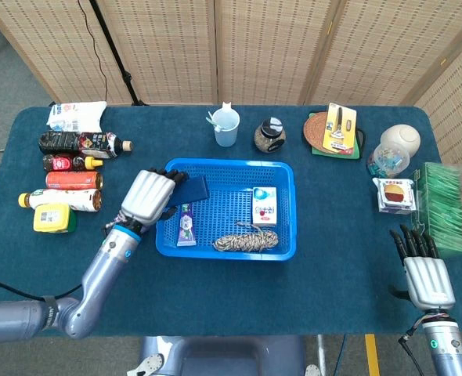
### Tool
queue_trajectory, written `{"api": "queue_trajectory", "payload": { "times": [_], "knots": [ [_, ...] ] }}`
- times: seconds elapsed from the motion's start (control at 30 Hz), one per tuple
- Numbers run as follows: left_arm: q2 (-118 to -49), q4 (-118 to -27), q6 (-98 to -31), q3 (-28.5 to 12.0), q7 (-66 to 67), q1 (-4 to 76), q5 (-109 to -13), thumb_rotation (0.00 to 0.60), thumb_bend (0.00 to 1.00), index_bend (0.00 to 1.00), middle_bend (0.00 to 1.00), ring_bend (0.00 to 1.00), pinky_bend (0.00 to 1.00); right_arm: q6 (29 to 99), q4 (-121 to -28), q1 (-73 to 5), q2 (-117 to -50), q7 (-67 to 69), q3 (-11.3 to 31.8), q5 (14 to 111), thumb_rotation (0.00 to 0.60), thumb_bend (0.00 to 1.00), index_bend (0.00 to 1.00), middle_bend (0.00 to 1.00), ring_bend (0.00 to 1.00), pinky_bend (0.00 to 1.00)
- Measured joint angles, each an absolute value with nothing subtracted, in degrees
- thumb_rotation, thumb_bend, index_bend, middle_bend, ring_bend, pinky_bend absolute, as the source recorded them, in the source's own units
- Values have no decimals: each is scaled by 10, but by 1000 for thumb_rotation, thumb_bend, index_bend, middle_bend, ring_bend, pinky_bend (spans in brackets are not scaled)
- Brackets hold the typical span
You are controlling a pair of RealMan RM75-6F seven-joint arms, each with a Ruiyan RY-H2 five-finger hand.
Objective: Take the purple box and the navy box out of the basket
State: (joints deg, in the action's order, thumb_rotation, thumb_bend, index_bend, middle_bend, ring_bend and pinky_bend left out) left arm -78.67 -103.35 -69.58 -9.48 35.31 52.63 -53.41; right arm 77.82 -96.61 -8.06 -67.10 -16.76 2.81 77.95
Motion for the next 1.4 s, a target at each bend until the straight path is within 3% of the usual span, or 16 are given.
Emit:
{"api": "queue_trajectory", "payload": {
  "times": [0.3, 0.67, 0.9, 1.13, 1.17, 1.23, 1.3, 1.37, 1.4],
  "knots": [
    [-730, -996, -704, -5, 152, 429, -706, 600, 398, 545, 450, 478, 618, 780, -971, -79, -672, -171, 25, 785, 600, 0, 0, 0, 0, 0],
    [-706, -830, -714, 114, -84, 328, -897, 600, 395, 545, 450, 471, 618, 781, -971, -79, -676, -179, 23, 789, 600, 0, 0, 0, 0, 0],
    [-720, -791, -706, 122, -91, 303, -914, 600, 394, 538, 450, 459, 618, 774, -969, -81, -678, -181, 22, 786, 600, 0, 0, 0, 0, 0],
    [-753, -791, -667, 93, -45, 315, -908, 600, 392, 510, 441, 435, 618, 775, -969, -80, -677, -180, 23, 784, 600, 0, 0, 0, 0, 0],
    [-758, -791, -661, 88, -37, 317, -905, 600, 390, 497, 419, 408, 612, 775, -969, -80, -677, -180, 24, 784, 600, 0, 0, 0, 0, 0],
    [-769, -794, -647, 80, -19, 321, -898, 600, 377, 385, 258, 259, 538, 775, -969, -80, -676, -179, 25, 783, 600, 0, 0, 0, 0, 0],
    [-771, -801, -629, 78, -8, 325, -892, 600, 355, 112, 32, 41, 381, 776, -970, -80, -676, -177, 25, 782, 600, 0, 0, 0, 0, 0],
    [-769, -813, -610, 77, 5, 327, -885, 600, 346, 4, 0, 0, 290, 777, -970, -79, -674, -175, 27, 781, 600, 0, 0, 0, 0, 0],
    [-768, -820, -607, 76, 13, 327, -882, 600, 343, 0, 0, 0, 251, 778, -970, -79, -674, -175, 27, 781, 600, 0, 0, 0, 0, 0]
  ]
}}
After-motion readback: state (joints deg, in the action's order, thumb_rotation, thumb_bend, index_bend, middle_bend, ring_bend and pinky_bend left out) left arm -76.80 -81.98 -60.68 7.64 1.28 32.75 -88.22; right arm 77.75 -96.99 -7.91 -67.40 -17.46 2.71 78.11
